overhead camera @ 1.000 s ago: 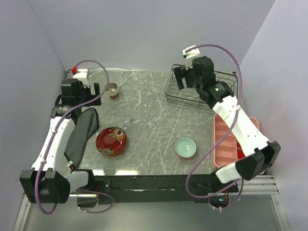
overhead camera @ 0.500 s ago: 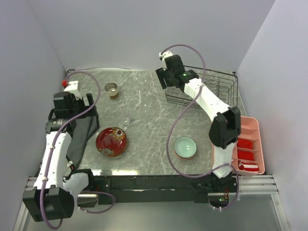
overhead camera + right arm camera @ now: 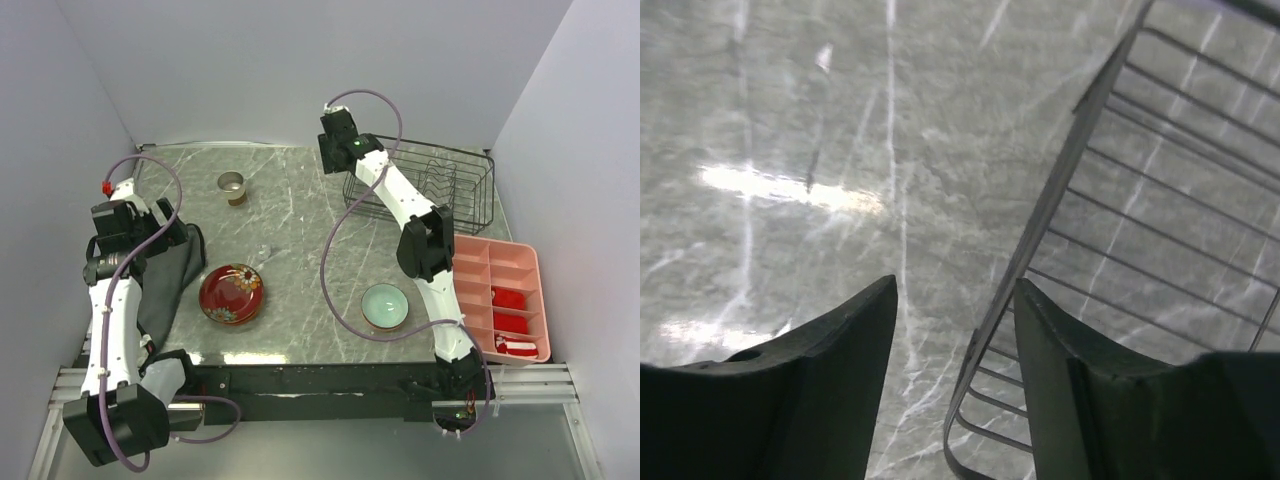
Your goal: Load the mixed dishes into the dish rack
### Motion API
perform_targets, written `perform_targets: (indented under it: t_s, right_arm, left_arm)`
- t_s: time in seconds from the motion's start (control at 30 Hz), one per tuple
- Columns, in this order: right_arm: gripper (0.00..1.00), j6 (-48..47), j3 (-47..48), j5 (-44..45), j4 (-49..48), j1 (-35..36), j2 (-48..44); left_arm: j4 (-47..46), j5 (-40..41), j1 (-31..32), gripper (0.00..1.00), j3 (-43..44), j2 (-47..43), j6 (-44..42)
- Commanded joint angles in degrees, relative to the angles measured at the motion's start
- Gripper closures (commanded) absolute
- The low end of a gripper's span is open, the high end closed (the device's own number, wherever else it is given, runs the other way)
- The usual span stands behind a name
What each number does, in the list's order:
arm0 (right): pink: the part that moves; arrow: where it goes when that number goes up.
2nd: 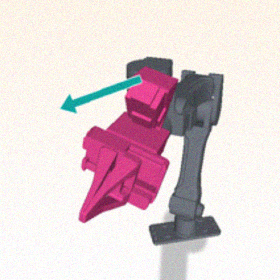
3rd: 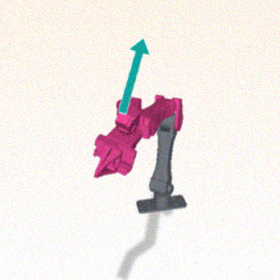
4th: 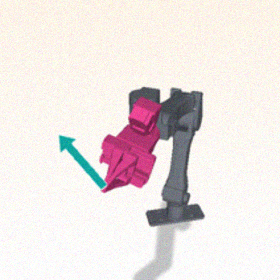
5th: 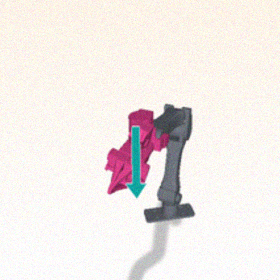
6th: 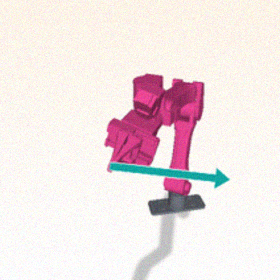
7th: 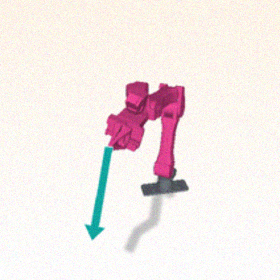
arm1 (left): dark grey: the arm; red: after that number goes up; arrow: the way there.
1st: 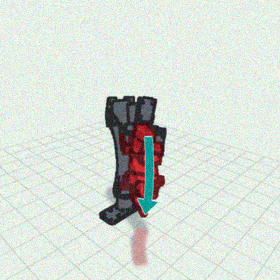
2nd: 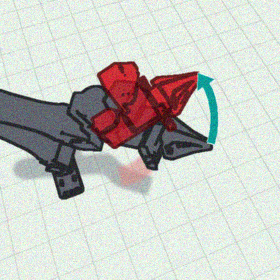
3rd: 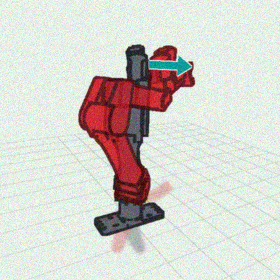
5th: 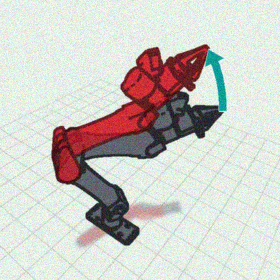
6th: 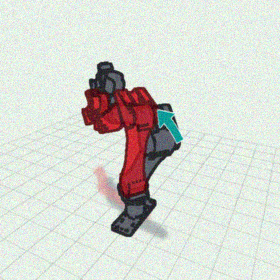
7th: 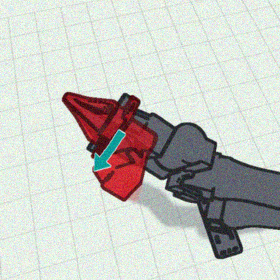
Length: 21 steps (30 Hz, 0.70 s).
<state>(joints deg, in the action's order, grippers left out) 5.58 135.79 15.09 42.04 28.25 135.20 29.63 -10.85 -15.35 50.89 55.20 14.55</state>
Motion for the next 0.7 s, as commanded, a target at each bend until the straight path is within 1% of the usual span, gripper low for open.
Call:
perform_targets:
  t_s: [0.0, 0.1, 0.2, 0.4, 0.6, 0.67]
  right_arm:
    - [0.44, 6.1, -1.6, 5.6, 0.8, -0.6, -1.5]
    - [0.44, 6.3, -0.6, 6.5, 0.2, -0.7, -0.7]
    - [0.42, 6.0, 0.2, 7.2, -0.5, -0.7, -0.2]
    - [0.4, 5.8, 0.6, 8.6, -1.3, -0.6, 0.4]
    - [0.41, 6.1, 0.3, 9.7, -1.5, -0.6, 2.0]
    - [0.42, 6.4, 0.5, 10.3, -1.5, -0.6, 2.7]
  left_arm:
    - [0.2, -1.2, -0.8, 0.01, 1.0, -0.1, 1.2]
    - [0.0, -1.4, -0.8, 0.01, 0.6, 0.4, 1.5]
    - [0.0, -2.1, -0.9, 0.01, 0.0, 1.0, 2.1]
    - [-0.1, -3.6, -0.8, 0.01, -0.1, 2.6, 3.2]
    - [0.8, -3.5, -0.7, 0.01, 1.0, 4.3, 2.2]
    - [1.0, -2.7, -0.6, 0.0, 1.1, 4.7, 1.4]
